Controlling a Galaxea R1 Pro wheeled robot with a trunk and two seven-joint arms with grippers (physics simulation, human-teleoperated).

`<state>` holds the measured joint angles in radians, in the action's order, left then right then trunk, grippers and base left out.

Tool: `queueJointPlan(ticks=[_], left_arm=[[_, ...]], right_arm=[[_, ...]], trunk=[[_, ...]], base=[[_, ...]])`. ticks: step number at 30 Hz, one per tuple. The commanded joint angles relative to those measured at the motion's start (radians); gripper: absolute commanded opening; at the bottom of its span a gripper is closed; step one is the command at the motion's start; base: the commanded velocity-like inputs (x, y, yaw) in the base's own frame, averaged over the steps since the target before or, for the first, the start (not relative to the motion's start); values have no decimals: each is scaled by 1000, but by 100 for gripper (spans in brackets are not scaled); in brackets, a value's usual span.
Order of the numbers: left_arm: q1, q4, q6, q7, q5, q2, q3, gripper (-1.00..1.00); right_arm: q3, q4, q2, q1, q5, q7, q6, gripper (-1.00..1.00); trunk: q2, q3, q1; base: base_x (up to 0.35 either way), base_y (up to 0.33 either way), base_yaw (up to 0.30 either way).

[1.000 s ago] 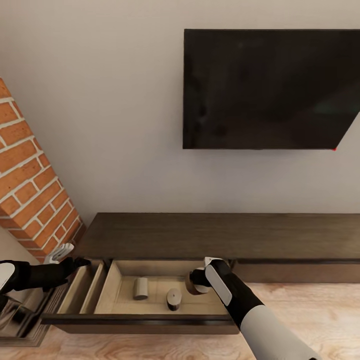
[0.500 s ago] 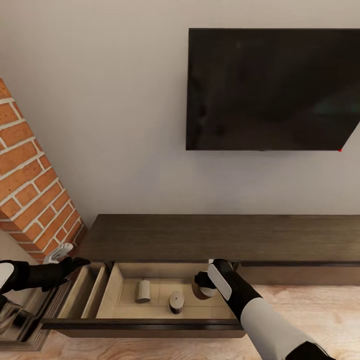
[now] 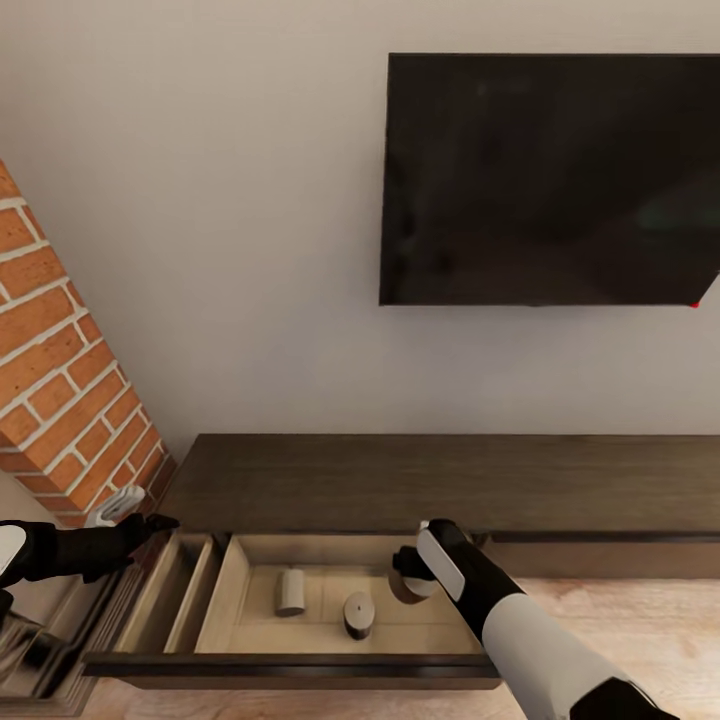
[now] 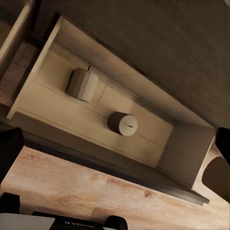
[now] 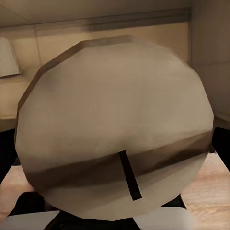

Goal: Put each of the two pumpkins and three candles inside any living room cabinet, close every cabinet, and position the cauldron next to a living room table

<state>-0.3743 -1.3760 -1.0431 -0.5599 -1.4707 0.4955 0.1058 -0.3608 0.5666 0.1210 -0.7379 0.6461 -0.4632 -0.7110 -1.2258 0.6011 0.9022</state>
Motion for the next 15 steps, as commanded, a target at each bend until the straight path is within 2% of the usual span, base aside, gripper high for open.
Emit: queueJointPlan(ticks=[1, 7, 15], left_arm=[[0, 0, 0, 0, 0, 0, 0, 100], [0, 0, -1, 0, -1, 0, 9, 100], [0, 0, -1, 0, -2, 0, 21, 100]], right_arm=[[0, -1, 0, -1, 0, 0, 0, -100], [-1, -8, -1, -3, -3, 0, -1, -100], [-1, -11, -5, -3, -3, 1, -5, -100]], trunk=[[0, 0, 0], [0, 0, 0], [-56, 25, 31]], base=[[106, 52, 0], [33, 16, 0], [2, 1, 0]])
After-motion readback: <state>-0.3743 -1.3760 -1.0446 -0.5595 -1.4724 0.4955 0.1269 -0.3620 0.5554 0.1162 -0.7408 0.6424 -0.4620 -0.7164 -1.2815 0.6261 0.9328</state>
